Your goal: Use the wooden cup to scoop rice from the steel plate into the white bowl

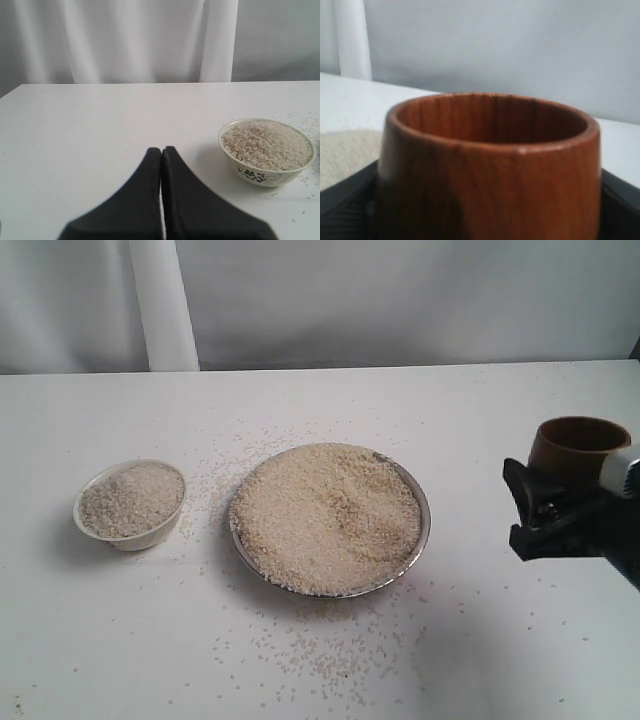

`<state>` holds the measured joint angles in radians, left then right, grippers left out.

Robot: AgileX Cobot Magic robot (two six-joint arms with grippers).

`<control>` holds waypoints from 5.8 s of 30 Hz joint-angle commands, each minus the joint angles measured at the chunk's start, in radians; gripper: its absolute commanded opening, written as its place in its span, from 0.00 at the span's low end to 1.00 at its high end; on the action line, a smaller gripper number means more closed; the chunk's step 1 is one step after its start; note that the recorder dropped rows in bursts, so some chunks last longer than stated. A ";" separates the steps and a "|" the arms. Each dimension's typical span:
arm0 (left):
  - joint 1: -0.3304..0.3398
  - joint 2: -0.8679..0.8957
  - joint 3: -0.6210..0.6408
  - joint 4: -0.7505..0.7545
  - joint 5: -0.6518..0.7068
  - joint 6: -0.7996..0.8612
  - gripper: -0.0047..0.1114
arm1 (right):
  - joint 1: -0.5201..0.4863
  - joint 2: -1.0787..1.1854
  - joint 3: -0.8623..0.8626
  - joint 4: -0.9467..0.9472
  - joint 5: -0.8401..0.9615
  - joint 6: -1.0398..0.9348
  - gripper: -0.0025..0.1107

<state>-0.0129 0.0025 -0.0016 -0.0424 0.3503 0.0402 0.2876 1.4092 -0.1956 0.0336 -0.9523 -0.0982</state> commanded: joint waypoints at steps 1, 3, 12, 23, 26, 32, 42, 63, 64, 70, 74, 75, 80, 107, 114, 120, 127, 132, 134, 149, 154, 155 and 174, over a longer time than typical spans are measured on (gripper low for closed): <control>-0.003 -0.003 0.002 0.000 -0.006 -0.004 0.04 | -0.050 0.157 0.006 -0.104 -0.128 -0.055 0.02; -0.003 -0.003 0.002 0.000 -0.006 -0.004 0.04 | -0.070 0.223 0.003 -0.137 -0.225 -0.062 0.02; -0.003 -0.003 0.002 0.000 -0.006 -0.004 0.04 | -0.206 0.601 -0.261 -0.382 -0.232 -0.035 0.02; -0.003 -0.003 0.002 0.000 -0.006 -0.004 0.04 | -0.219 0.750 -0.343 -0.436 -0.181 -0.083 0.02; -0.003 -0.003 0.002 0.000 -0.006 -0.004 0.04 | -0.219 0.750 -0.341 -0.436 -0.176 -0.065 0.12; -0.003 -0.003 0.002 0.000 -0.006 -0.004 0.04 | -0.219 0.746 -0.341 -0.436 -0.154 -0.002 0.67; -0.003 -0.003 0.002 0.000 -0.006 -0.004 0.04 | -0.219 0.473 -0.219 -0.423 -0.183 0.001 0.71; -0.003 -0.003 0.002 0.000 -0.006 -0.004 0.04 | -0.218 -0.439 -0.047 -0.488 -0.038 0.282 0.02; -0.003 -0.003 0.002 0.000 -0.006 -0.004 0.04 | -0.218 -0.439 -0.047 -0.488 -0.038 0.282 0.02; -0.003 -0.003 0.002 0.000 -0.006 -0.004 0.04 | -0.218 -0.439 -0.047 -0.488 -0.036 0.282 0.02; -0.003 -0.003 0.002 0.000 -0.006 -0.004 0.04 | -0.218 -0.439 -0.047 -0.488 -0.036 0.282 0.02; -0.003 -0.003 0.002 0.000 -0.006 -0.004 0.04 | -0.218 -0.439 -0.047 -0.488 -0.036 0.282 0.02; -0.003 -0.003 0.002 0.000 -0.006 -0.004 0.04 | -0.232 -0.550 -0.047 -0.491 0.056 0.282 0.02; -0.003 -0.003 0.002 0.000 -0.006 -0.004 0.04 | -0.408 -1.300 -0.047 -0.393 1.325 0.601 0.02; -0.003 -0.003 0.002 0.000 -0.006 -0.004 0.04 | -0.408 -1.300 -0.046 -0.422 1.319 0.601 0.02; -0.003 -0.003 0.002 0.000 -0.006 -0.004 0.04 | -0.408 -1.300 -0.003 -0.382 1.235 0.495 0.02; -0.003 -0.003 0.002 0.000 -0.006 -0.004 0.04 | -0.408 -1.300 0.107 -0.092 1.092 0.136 0.02; -0.003 -0.003 0.002 0.000 -0.006 -0.004 0.04 | -0.408 -1.300 0.117 -0.040 1.091 0.098 0.02; -0.003 -0.003 0.002 0.000 -0.006 -0.004 0.04 | -0.408 -1.300 0.118 -0.041 1.099 0.098 0.02; -0.003 -0.003 0.002 0.000 -0.006 -0.004 0.04 | -0.408 -1.409 0.196 -0.041 1.201 0.106 0.02; -0.003 -0.003 0.002 0.000 -0.006 -0.004 0.04 | -0.408 -1.409 0.196 -0.048 1.283 0.106 0.02; -0.003 -0.003 0.002 0.000 -0.006 -0.004 0.04 | -0.408 -1.409 0.196 -0.050 1.279 0.106 0.02; -0.003 -0.003 0.002 0.000 -0.006 -0.004 0.04 | -0.408 -1.409 0.196 -0.056 1.277 0.106 0.02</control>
<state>-0.0129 0.0025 -0.0016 -0.0424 0.3503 0.0402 -0.1123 0.0060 -0.0028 -0.0140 0.3241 0.0152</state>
